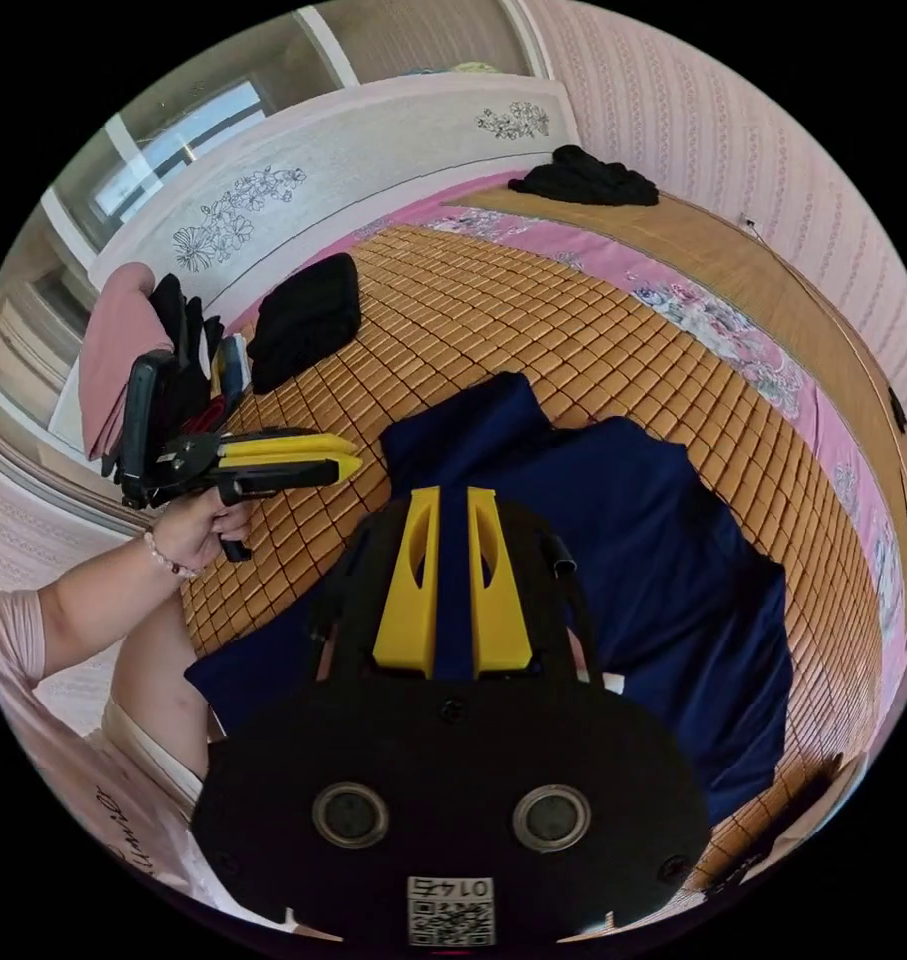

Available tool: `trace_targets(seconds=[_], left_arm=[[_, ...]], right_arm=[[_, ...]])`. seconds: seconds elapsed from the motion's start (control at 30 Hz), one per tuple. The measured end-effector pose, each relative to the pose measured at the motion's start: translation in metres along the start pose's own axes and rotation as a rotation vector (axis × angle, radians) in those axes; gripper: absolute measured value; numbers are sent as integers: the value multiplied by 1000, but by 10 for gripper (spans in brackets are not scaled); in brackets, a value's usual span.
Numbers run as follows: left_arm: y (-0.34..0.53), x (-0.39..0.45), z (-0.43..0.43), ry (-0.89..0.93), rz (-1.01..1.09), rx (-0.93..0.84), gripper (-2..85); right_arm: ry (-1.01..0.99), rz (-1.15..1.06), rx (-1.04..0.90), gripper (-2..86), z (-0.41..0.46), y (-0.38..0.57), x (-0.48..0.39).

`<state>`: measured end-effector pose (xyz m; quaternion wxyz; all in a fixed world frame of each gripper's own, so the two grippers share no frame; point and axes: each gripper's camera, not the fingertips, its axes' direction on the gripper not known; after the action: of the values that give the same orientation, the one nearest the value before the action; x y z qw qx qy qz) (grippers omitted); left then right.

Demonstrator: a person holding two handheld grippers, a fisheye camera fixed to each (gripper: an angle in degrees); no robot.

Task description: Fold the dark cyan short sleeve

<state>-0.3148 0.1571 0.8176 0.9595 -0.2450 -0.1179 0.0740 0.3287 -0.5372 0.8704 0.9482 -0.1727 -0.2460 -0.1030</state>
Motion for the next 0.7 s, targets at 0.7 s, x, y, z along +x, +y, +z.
trace_targets(seconds=[0.7], left_arm=[[48, -107, -32, 94, -99, -33, 11]], right_arm=[[95, -72, -196, 50, 85, -176, -95]])
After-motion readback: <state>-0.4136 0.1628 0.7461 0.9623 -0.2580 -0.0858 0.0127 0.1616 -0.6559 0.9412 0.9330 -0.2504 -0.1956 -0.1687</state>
